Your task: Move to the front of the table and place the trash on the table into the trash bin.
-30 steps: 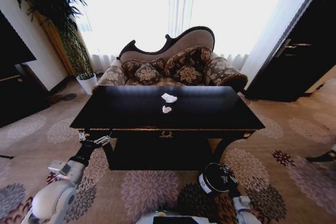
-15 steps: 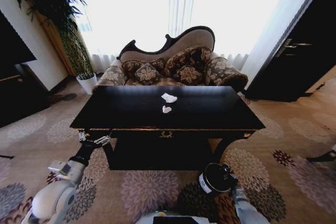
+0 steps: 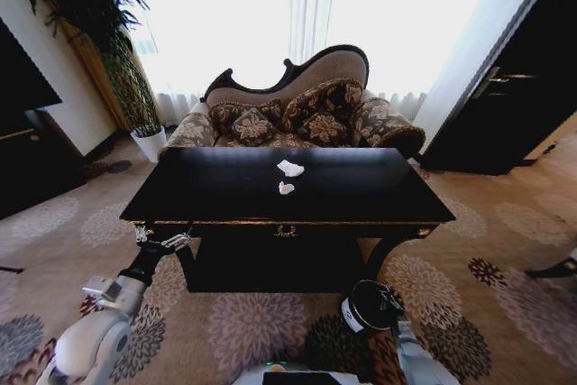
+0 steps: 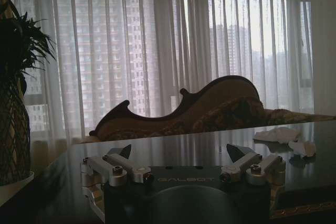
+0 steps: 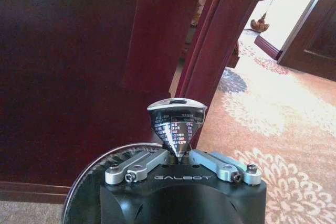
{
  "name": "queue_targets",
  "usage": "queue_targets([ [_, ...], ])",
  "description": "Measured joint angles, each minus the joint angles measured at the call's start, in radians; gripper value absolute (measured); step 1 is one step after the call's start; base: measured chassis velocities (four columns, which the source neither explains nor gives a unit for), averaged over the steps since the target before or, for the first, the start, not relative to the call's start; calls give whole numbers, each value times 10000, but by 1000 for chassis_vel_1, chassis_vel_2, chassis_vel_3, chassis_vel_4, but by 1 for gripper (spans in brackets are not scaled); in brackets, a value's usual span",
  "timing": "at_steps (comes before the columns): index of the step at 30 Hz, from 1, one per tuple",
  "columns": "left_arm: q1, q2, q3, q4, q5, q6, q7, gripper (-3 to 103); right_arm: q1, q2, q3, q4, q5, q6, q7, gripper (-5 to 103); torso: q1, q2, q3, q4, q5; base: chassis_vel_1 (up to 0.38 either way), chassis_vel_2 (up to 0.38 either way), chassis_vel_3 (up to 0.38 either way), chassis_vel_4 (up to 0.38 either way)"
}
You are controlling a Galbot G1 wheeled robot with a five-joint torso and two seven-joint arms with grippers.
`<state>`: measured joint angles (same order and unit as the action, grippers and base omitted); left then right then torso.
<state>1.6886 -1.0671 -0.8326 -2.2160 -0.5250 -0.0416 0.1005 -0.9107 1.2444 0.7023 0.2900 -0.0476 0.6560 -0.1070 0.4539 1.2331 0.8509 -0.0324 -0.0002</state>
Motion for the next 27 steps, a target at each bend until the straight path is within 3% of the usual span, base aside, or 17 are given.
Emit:
queue_targets([
  [5, 0, 0, 0, 0, 0, 0, 0, 100, -7, -3, 2, 0, 62, -127, -23, -1, 0, 0, 0, -1, -1, 0, 0, 0, 0],
  [9, 0, 0, 0, 0, 0, 0, 0, 100, -39, 21, 1, 26, 151, -196, -34, 19, 0, 0, 0, -2, -1, 0, 0, 0, 0],
  [11, 0, 0, 0, 0, 0, 1, 0, 100, -39, 43, 2, 46, 151, -197, -24, 19, 0, 0, 0, -1, -1, 0, 0, 0, 0],
  [18, 0, 0, 0, 0, 0, 1, 0, 100, -24, 81, 24, 78, 200, -215, 24, 52, 0, 0, 0, -1, -1, 0, 0, 0, 0],
  [21, 0, 0, 0, 0, 0, 0, 0, 100, -25, 81, 24, 95, 205, -216, 24, 57, 0, 0, 0, -1, -1, 0, 0, 0, 0],
  [27, 0, 0, 0, 0, 0, 1, 0, 100, -99, 108, 24, 176, 211, -204, 17, 84, 0, 0, -1, -1, -1, 0, 0, 0, 0],
])
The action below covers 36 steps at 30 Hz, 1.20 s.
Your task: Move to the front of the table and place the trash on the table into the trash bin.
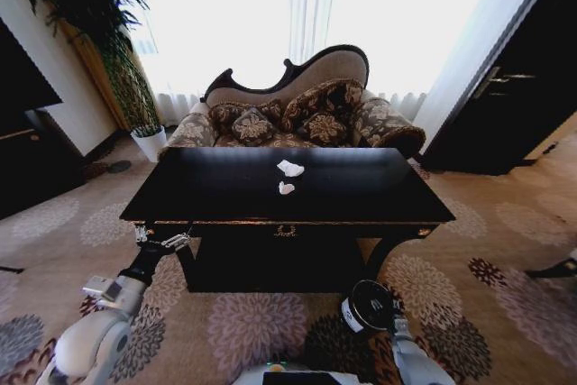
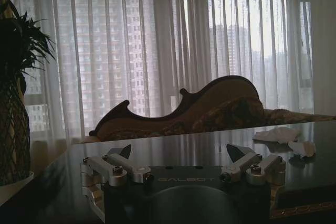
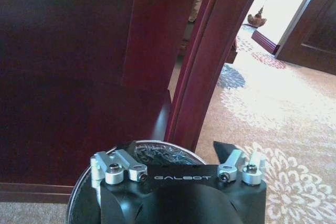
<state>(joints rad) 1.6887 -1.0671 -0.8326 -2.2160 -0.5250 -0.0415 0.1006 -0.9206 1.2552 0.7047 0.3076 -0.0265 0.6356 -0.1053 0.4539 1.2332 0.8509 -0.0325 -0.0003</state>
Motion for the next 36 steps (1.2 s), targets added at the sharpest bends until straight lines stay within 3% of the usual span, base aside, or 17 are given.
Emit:
queue_targets([
  [2, 0, 0, 0, 0, 0, 0, 0, 100, -10, 5, 0, 12, 1, 5, -3, 84, 0, 0, 0, 0, 0, 0, 0, 0, 0],
  [4, 0, 0, 0, 0, 0, -1, 0, 100, -78, 26, 0, 86, 16, 53, -18, 95, 0, 0, 0, 0, 0, 0, 0, 0, 0],
  [7, 0, 0, 0, 0, 0, 0, 0, 100, -190, 42, -3, 208, 57, 150, -37, 100, 0, 0, 0, 0, 1, 0, 0, 0, 0],
  [18, 0, 0, 0, 0, 0, 0, 0, 100, -1685, 302, -208, 1895, 746, 436, -613, 100, 0, 0, -1, 1, 2, 0, 0, 0, 0],
  [23, 0, 0, 0, 0, 0, 0, 0, 100, -3096, 489, -451, 3187, 1948, 330, -1759, 100, -1, 0, -1, -3, 4, 0, 0, 0, 0],
  [25, 0, 0, 0, 0, 0, 0, 0, 100, -3717, 509, -453, 3706, 2870, 287, -2776, 100, -2, 1, -1, 0, 0, 0, 0, 0, 0],
  [26, 0, 0, 0, 0, 0, 0, 0, 100, -3717, 509, -453, 3706, 2870, 287, -2776, 100, -2, 1, -1, 0, 0, 0, 0, 0, 0],
  [29, 0, 0, 0, 0, 0, 1, 0, 100, -4521, 503, -426, 4536, 4205, 160, -4014, 100, -2, 0, -1, -2, -1, 0, 0, 0, 0],
  [36, 0, 0, 0, 0, 0, 0, -1, 100, -5683, 610, -288, 6614, 5314, -167, -4545, 100, -2, 1, -1, 1, -1, 0, 0, 0, 0],
])
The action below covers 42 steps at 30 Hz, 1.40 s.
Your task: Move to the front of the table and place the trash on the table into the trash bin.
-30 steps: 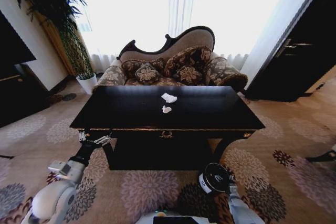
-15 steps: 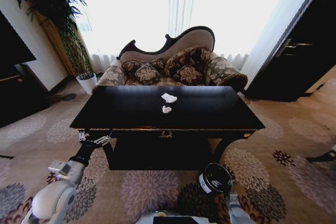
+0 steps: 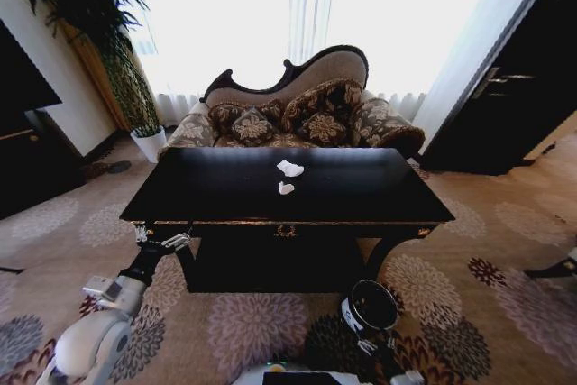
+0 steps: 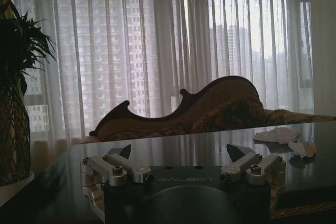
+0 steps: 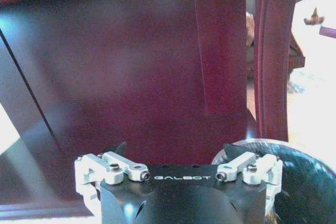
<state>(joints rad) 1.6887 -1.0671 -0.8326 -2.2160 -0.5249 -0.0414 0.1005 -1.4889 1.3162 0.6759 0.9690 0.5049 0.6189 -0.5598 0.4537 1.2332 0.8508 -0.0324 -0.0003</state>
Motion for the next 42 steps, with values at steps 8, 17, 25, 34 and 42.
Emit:
queue_targets([
  [8, 0, 0, 0, 0, 0, 0, 0, 100, -1624, 471, 671, 2820, 310, -39, 157, 100, 0, 0, 1, -1, 1, 0, 0, 0, 0],
  [17, 0, 0, 0, 0, 0, 0, 1, 100, -2806, 1008, 1601, 5096, 262, -108, 337, 100, 0, 0, 1, -1, 2, 0, 0, 0, 0],
  [25, 0, 0, 0, 0, -1, 0, 1, 100, -3662, 1227, 2530, 7304, 398, -418, 596, 100, 1, 0, 1, -1, 0, 0, 0, 0, 0],
  [34, 0, 0, 0, 0, 0, 0, 1, 100, -3931, 1164, 3245, 9066, 583, -1200, 1035, 100, 2, -1, 1, -1, 1, 0, 0, 0, 0],
  [42, 0, 0, 0, 0, 0, 0, 1, 100, -3748, 775, 3277, 10249, 602, -2267, 1599, 100, 1, 0, 1, -1, 2, 0, 0, 0, 0],
])
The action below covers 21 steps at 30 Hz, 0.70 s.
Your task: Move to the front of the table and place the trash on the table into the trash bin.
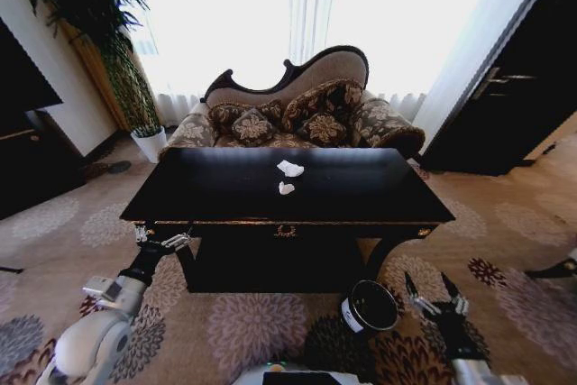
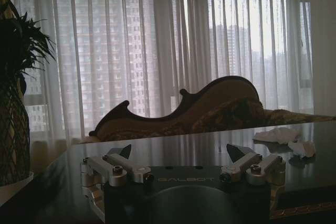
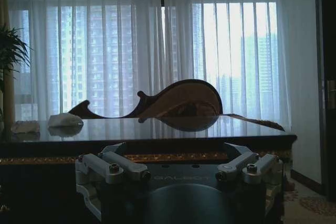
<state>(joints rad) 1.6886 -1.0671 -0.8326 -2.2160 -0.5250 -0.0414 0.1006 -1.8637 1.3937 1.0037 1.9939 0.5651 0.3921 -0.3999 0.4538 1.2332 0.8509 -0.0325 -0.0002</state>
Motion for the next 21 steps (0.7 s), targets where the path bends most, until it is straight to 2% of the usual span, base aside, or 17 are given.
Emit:
queue_targets([
  [1, 1, 0, 0, 0, 0, -1, 0, 100, 165, -242, -15, 323, 5, -424, 204, 100, 0, 0, 0, 0, 0, 0, 0, 0, 0],
  [5, 0, 0, 0, 0, 0, 0, 0, 100, 658, -924, -82, 818, 166, -1338, 648, 100, 0, 0, 0, -1, 1, 0, 0, 0, 0],
  [6, 0, 0, 0, 0, 0, 0, 0, 100, 658, -924, -82, 818, 166, -1338, 648, 100, 0, 0, 0, -1, 1, 0, 0, 0, 0],
  [9, 0, 0, 0, 0, 0, 0, 0, 100, 1261, -1663, -269, 972, 194, -2011, 894, 100, 0, 0, 0, -1, 1, 0, 0, 0, 0],
  [10, 0, 0, 0, 0, 0, 0, 0, 100, 1261, -1663, -269, 972, 194, -2011, 894, 100, 0, 0, 0, -1, 1, 0, 0, 0, 0],
  [14, 0, 1, 0, 0, 0, 0, 0, 100, 2184, -3074, -870, 1252, 415, -3160, 1375, 100, 1, 0, 1, 1, 1, 0, 0, 0, 0],
  [15, 0, 1, 0, 0, 0, 0, 0, 100, 2184, -3074, -870, 1252, 415, -3160, 1375, 100, 1, 0, 1, 1, 1, 0, 0, 0, 0],
  [19, 1, 0, 0, 0, 0, 0, 0, 100, 2985, -4251, -1416, 1415, 1266, -4284, 1567, 100, 1, 0, 0, 1, -2, 0, 0, 0, 0],
  [21, 0, 1, 0, 0, 0, 0, 0, 100, 3146, -4462, -1516, 1413, 1472, -4487, 1607, 100, 1, 0, 1, 1, 0, 0, 0, 0, 0],
])
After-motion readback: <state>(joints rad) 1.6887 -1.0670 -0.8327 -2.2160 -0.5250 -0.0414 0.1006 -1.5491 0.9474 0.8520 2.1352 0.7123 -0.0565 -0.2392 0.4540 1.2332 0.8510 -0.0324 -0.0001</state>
